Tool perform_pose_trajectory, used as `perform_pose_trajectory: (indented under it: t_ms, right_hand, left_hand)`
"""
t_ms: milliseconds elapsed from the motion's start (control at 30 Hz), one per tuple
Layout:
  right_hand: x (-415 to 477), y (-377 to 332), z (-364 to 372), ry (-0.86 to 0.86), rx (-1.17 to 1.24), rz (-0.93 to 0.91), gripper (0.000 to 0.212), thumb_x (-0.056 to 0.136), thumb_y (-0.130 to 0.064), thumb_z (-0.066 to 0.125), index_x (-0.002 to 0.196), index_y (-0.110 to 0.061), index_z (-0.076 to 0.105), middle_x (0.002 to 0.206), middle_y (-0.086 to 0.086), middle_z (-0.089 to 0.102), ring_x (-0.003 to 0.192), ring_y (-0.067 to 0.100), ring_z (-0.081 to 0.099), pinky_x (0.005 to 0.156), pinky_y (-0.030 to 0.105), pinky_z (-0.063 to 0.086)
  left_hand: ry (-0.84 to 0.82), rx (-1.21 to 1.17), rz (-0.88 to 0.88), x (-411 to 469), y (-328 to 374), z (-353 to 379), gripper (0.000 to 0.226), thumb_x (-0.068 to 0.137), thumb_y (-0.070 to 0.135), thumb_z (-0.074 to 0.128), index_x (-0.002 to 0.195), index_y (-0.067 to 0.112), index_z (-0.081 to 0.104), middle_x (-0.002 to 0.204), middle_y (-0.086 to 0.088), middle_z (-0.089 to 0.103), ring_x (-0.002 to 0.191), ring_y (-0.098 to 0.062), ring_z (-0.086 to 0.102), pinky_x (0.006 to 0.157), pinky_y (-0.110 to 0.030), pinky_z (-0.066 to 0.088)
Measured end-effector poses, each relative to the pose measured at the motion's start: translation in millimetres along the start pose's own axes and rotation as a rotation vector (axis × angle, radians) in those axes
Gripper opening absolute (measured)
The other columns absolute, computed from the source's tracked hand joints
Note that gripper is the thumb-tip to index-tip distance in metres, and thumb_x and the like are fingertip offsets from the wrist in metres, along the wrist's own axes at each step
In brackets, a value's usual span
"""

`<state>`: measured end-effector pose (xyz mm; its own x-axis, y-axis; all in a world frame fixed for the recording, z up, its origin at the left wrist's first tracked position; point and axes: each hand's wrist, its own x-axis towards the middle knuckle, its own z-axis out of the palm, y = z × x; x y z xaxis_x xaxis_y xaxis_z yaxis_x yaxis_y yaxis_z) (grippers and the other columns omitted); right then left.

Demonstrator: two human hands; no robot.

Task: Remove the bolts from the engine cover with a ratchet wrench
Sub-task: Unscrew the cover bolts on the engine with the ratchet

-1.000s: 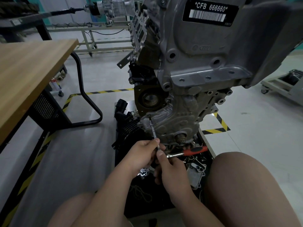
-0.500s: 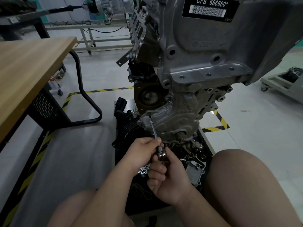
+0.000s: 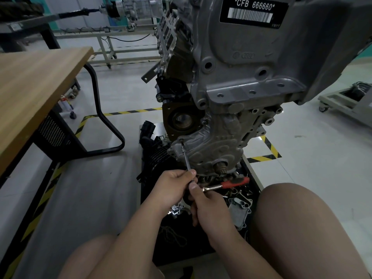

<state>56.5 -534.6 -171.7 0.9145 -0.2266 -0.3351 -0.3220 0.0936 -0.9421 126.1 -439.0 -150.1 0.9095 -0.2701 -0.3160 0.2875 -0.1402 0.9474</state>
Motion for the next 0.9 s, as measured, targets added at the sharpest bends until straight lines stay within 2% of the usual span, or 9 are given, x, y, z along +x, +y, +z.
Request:
perform_pose_trajectory:
  t_ms: [133,200,267,333,433,500,567,767,900]
  right_hand:
    - [2,-3,-8,0.066,-0.230,-0.165,0.048,0.088,-0.038,0.066,0.043,-0.025,0.053,0.039,-0.010,0.048,0.036,0.003,0.042,0.042,0.014,0.030]
    - [4,-2,-10,0.099,-0.314,-0.201,0.035,0.085,-0.035,0.070,0.055,-0.024,0.056,0.043,-0.014,0.052,0.040,0.001,0.046,0.046,0.015,0.031]
    - [4,-2,-9,0.096,-0.289,-0.192,0.023,0.084,-0.033,0.073,0.069,-0.021,0.060,0.047,-0.017,0.056,0.043,-0.001,0.048,0.047,0.015,0.033]
    - [3,-3,-8,0.083,-0.162,-0.140,0.021,0.083,-0.028,0.074,0.067,-0.021,0.063,0.045,-0.014,0.055,0.040,-0.001,0.046,0.043,0.013,0.034]
    - [0,-6,-5,0.029,0.033,0.014,0.040,0.086,-0.030,0.069,0.048,-0.024,0.061,0.042,-0.009,0.047,0.039,0.006,0.043,0.044,0.020,0.038]
    - [-2,-8,-1,-0.057,0.216,0.144,0.038,0.092,-0.036,0.061,0.057,-0.022,0.060,0.048,-0.004,0.042,0.042,0.011,0.039,0.047,0.026,0.039]
    - [-3,-9,4,-0.138,0.452,0.297,0.038,0.096,-0.040,0.054,0.069,-0.016,0.062,0.050,-0.002,0.038,0.042,0.012,0.035,0.046,0.024,0.036]
    - [-1,-9,3,-0.329,0.834,0.531,0.040,0.088,-0.050,0.053,0.068,-0.016,0.056,0.044,-0.005,0.031,0.037,0.009,0.027,0.041,0.022,0.033]
    - [0,-9,-2,-0.437,0.976,0.594,0.038,0.084,-0.051,0.054,0.070,-0.015,0.053,0.039,-0.007,0.029,0.030,0.007,0.027,0.036,0.020,0.031]
  left_hand:
    - [0.009,0.023,-0.004,1,0,2,0.030,0.095,0.026,0.059,0.070,0.011,0.069,0.049,0.010,0.060,0.039,0.004,0.050,0.040,-0.008,0.036]
    - [0.008,0.021,-0.009,1,0,3,0.030,0.095,0.025,0.059,0.071,0.011,0.069,0.048,0.011,0.059,0.039,0.004,0.050,0.041,-0.008,0.036]
    - [-0.001,0.015,-0.011,2,-1,4,0.029,0.095,0.024,0.058,0.071,0.010,0.068,0.044,0.012,0.057,0.038,0.004,0.050,0.040,-0.008,0.036]
    - [-0.004,0.015,-0.011,3,-1,4,0.029,0.095,0.025,0.059,0.071,0.011,0.069,0.045,0.012,0.057,0.038,0.004,0.050,0.040,-0.008,0.037]
    - [0.014,0.023,-0.003,4,-2,3,0.031,0.093,0.028,0.061,0.066,0.015,0.070,0.048,0.011,0.060,0.040,0.004,0.051,0.042,-0.008,0.037]
    - [0.021,0.025,-0.008,4,-3,1,0.033,0.091,0.033,0.063,0.061,0.020,0.072,0.054,0.007,0.063,0.046,-0.001,0.054,0.047,-0.015,0.041]
    - [0.008,0.017,-0.025,4,-4,-1,0.032,0.090,0.037,0.063,0.063,0.024,0.073,0.058,0.002,0.064,0.049,-0.009,0.057,0.051,-0.023,0.041]
    - [-0.082,-0.050,-0.066,3,-7,-5,0.035,0.097,0.032,0.053,0.073,0.021,0.076,0.041,0.006,0.046,0.036,-0.004,0.043,0.037,-0.013,0.033]
    - [-0.088,-0.058,-0.073,3,-8,-5,0.031,0.098,0.027,0.051,0.078,0.015,0.072,0.040,0.008,0.045,0.035,-0.002,0.043,0.035,-0.012,0.029]
